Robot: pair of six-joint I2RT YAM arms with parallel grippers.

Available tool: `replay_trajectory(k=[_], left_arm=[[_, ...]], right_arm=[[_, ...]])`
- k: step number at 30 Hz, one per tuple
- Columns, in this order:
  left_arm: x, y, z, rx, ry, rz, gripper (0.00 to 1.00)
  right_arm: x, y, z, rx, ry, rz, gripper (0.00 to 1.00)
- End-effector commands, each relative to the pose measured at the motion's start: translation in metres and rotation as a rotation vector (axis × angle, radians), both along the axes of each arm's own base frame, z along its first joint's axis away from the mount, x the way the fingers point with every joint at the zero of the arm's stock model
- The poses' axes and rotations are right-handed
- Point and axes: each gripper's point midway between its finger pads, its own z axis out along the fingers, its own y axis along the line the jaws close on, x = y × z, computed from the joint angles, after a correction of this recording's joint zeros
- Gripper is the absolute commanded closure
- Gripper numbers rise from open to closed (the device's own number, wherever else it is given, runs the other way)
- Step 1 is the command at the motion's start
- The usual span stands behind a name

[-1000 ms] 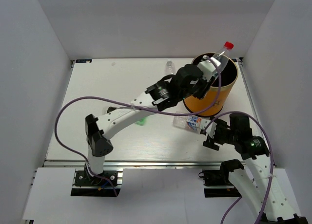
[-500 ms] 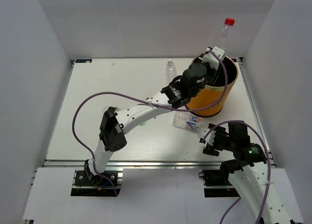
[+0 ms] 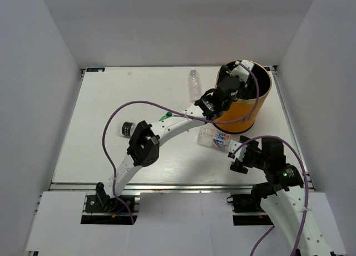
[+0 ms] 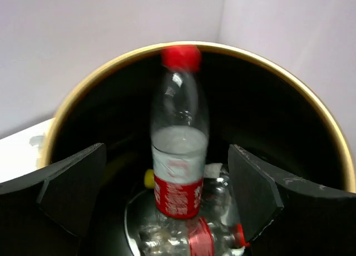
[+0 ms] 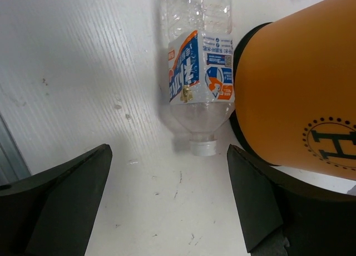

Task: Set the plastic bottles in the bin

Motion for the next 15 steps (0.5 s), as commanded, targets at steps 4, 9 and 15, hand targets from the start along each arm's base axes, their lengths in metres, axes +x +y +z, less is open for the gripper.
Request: replay_trajectory(k=[4, 9, 15], left_arm=[[-0.022, 0.046, 0.110, -0.127, -0.073, 0.003, 0.00], [-0.061, 0.119, 0.110, -0.041, 0.014, 0.078, 0.00], [-0.121, 0.254, 0.069, 0.067, 0.092, 0.204, 0.00]], right_arm=[[0.018, 0.010, 0.016, 0.056, -0.055, 0.005, 0.10], [0.025, 0.026, 0.002, 0.045, 0.098, 0.093, 0.10], [0.062, 0.040, 0.007, 0.063, 0.094, 0.071, 0.10]])
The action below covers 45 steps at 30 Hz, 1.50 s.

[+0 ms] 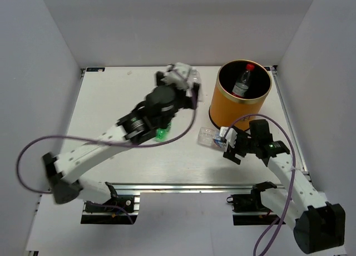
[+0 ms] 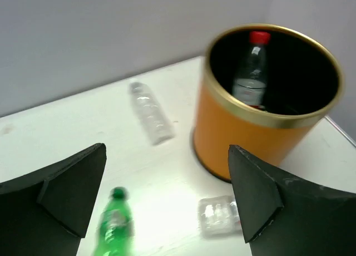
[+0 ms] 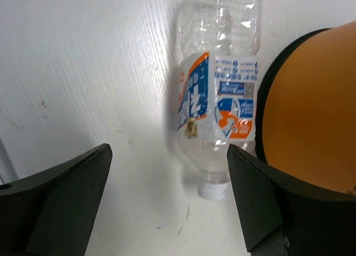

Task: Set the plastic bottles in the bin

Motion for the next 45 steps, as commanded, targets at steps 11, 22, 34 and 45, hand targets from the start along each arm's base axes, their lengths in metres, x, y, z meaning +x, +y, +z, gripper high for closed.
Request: replay_trajectory(k=[11, 22, 34, 45], left_arm=[[-0.048, 0.128, -0.142, 0.422, 0.243, 0.187, 0.00], [-0.056, 0.129, -0.187, 0.477, 0.327, 0.132, 0.00], [-0.064, 0.122, -0.206, 0.487, 0.368, 0.046, 0.00], [-0.060, 0.128, -0.218, 0.528, 0.381, 0.056, 0.00]], right_arm=[[0.082, 0.029, 0.005, -0.060, -0.080, -0.041, 0.10], [0.090, 0.027, -0.038, -0.195, 0.010, -0.042, 0.16], [0.041, 0.045, -0.019, -0.121, 0.207, 0.112, 0.81], [0.020, 0.076, 0.209, 0.287, -0.098, 0.123, 0.84]])
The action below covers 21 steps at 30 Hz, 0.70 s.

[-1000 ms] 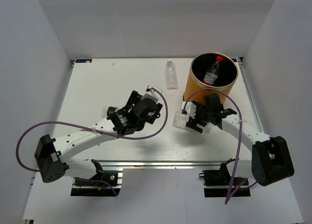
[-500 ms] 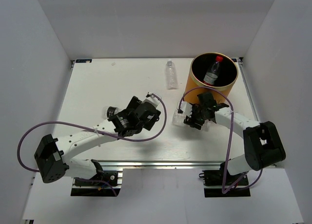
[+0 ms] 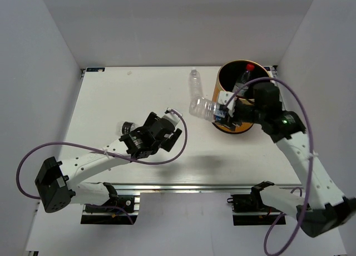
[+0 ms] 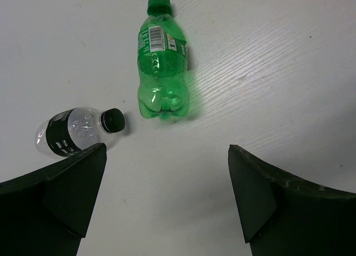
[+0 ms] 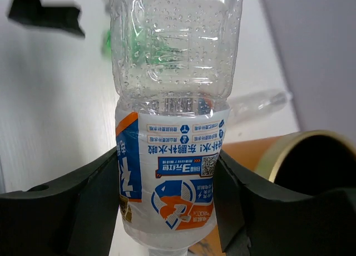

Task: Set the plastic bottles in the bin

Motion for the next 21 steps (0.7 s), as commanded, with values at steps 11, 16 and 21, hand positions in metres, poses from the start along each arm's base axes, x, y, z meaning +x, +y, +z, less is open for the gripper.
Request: replay_trajectory(k=[11, 16, 21], left_arm=[[0.031, 0.003, -0.003, 0.025, -0.011, 0.070, 0.00], [0.055, -0.005, -0.009, 0.051, 0.001, 0.063, 0.00], [0.075, -0.014, -0.021, 0.052, 0.045, 0.060, 0.00]], right_arm=[[0.086, -0.059, 0.141, 0.364, -0.378, -0.654, 0.84], [0.136, -0.072, 0.113, 0.266, -0.364, -0.779, 0.74], [0.160, -0.080, 0.086, 0.182, -0.279, -0.807, 0.29]])
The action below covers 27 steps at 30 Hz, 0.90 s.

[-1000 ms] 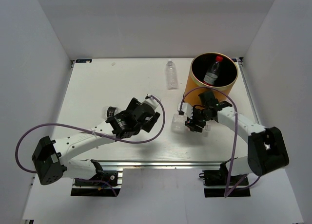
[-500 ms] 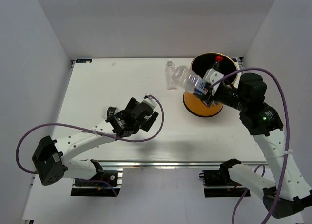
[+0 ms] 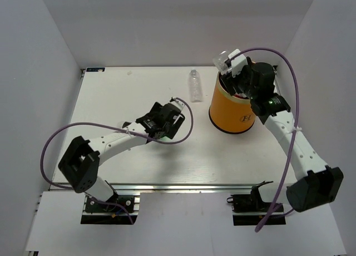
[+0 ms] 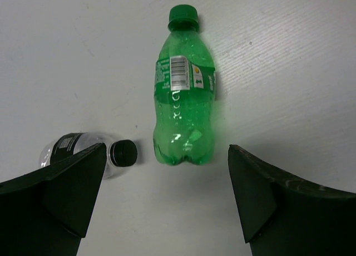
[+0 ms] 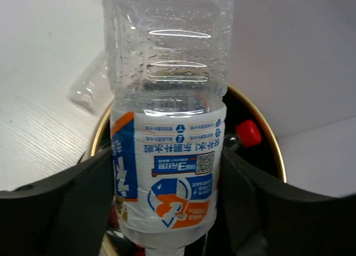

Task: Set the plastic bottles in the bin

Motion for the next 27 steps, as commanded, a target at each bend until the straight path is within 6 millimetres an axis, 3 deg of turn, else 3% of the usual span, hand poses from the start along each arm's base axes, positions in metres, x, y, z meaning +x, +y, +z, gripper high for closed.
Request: replay_trajectory(k=[1, 3, 7, 9, 10, 12, 13, 14, 15, 16, 19, 20, 23, 24, 26, 27], left_arm=[[0.019, -0.014, 0.010, -0.048, -0.010, -0.028, 0.00], [0.029, -0.019, 0.002, -0.037, 0.010, -0.021, 0.00], [0.047, -0.015, -0.018, -0.002, 0.060, 0.013, 0.00], [0.052, -0.014, -0.024, 0.000, 0.080, 0.041, 0.00], [0.054, -0.012, -0.036, 0.017, 0.113, 0.045, 0.00], [0.053, -0.009, -0.046, 0.031, 0.151, 0.056, 0.00], [0.056, -0.007, -0.048, 0.030, 0.160, 0.075, 0.00], [0.053, -0.007, -0.057, 0.047, 0.190, 0.071, 0.00], [0.051, -0.005, -0.062, 0.060, 0.205, 0.072, 0.00], [0.054, -0.006, -0.064, 0.045, 0.215, 0.079, 0.00], [0.049, -0.006, -0.077, 0.047, 0.274, 0.066, 0.03], [0.048, -0.008, -0.075, 0.041, 0.283, 0.059, 0.06], [0.041, -0.013, -0.084, 0.027, 0.328, 0.034, 0.29], [0.044, -0.017, -0.076, 0.007, 0.316, 0.027, 0.46], [0.047, -0.028, -0.060, -0.022, 0.285, 0.008, 0.63], [0.051, -0.036, -0.045, -0.048, 0.252, -0.005, 0.80]], right_arm=[[0.012, -0.017, 0.021, 0.021, -0.052, -0.072, 0.25], [0.010, -0.022, 0.025, 0.035, -0.070, -0.076, 0.16], [-0.002, -0.029, 0.033, 0.067, -0.076, -0.072, 0.15], [-0.023, -0.028, 0.048, 0.097, -0.095, -0.037, 0.15], [-0.034, -0.027, 0.057, 0.114, -0.114, -0.018, 0.15], [-0.049, -0.024, 0.050, 0.140, -0.080, 0.014, 0.15], [-0.070, -0.024, 0.066, 0.160, -0.128, 0.047, 0.13], [-0.077, -0.024, 0.066, 0.170, -0.128, 0.054, 0.13], [-0.083, -0.023, 0.054, 0.166, -0.095, 0.065, 0.13], [-0.098, -0.024, 0.064, 0.178, -0.129, 0.086, 0.11], [-0.118, -0.023, 0.052, 0.183, -0.111, 0.113, 0.11], [-0.121, -0.024, 0.051, 0.181, -0.112, 0.115, 0.11], [-0.137, -0.028, 0.046, 0.177, -0.132, 0.116, 0.11], [-0.139, -0.029, 0.036, 0.172, -0.112, 0.114, 0.11], [-0.149, -0.030, 0.037, 0.177, -0.129, 0.120, 0.11], [-0.149, -0.030, 0.028, 0.169, -0.110, 0.121, 0.11]])
